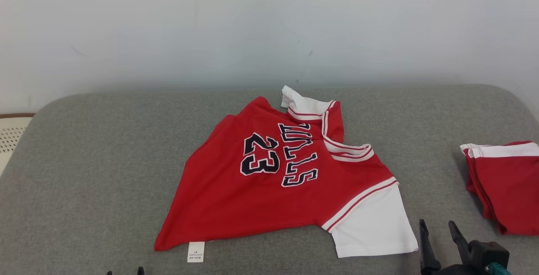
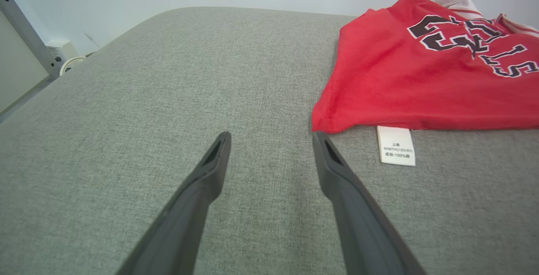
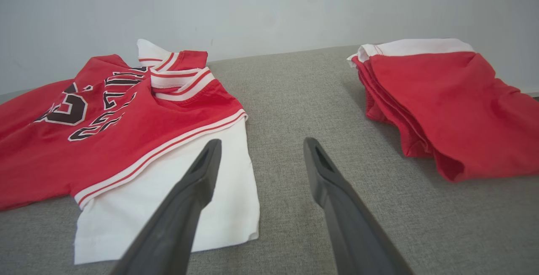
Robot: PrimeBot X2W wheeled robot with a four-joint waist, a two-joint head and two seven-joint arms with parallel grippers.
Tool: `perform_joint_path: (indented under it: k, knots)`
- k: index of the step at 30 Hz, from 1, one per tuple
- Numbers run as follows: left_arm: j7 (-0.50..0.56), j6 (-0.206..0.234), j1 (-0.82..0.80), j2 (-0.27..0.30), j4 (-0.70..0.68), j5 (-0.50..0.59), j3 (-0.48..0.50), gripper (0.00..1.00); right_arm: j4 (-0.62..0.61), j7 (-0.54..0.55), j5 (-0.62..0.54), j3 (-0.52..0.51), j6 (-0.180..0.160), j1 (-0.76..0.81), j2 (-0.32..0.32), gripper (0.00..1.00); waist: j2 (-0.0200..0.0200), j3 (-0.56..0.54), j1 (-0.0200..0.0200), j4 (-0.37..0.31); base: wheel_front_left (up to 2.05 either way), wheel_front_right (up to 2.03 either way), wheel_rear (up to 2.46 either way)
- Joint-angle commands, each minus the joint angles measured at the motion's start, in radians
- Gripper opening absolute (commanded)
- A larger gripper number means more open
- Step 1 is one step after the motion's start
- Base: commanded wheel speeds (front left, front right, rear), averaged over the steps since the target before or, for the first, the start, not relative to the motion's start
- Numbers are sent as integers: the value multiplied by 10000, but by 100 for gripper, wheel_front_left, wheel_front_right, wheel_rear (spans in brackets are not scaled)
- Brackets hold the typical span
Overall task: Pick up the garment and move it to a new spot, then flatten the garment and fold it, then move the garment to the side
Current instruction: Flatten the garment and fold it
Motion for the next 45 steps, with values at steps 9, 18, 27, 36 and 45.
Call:
perform_joint_path:
  k: [9,18,27,36,45]
  knots:
    - [-10,-237,67,-33,-573,109,-653,100,433,-4,-206,141,-3,150,-46,100,1,195,1,513,0,0,0]
    - [-10,-221,-414,-38,-856,3,-1340,100,738,-6,-246,-45,-3,-143,-106,100,1,797,1,783,0,0,0]
    - [-10,-105,-637,-39,-755,-120,-1626,100,809,-6,-248,81,-3,-372,-64,100,1,1008,1,786,0,0,0]
    - [-10,-65,-148,-40,-848,-160,-1629,100,613,-6,-229,222,-3,-87,-1,100,1,523,1,704,0,0,0]
    - [-10,-84,185,-39,-1020,-86,-1521,100,-11,-4,-184,371,-3,262,156,100,1,254,1,582,0,0,0]
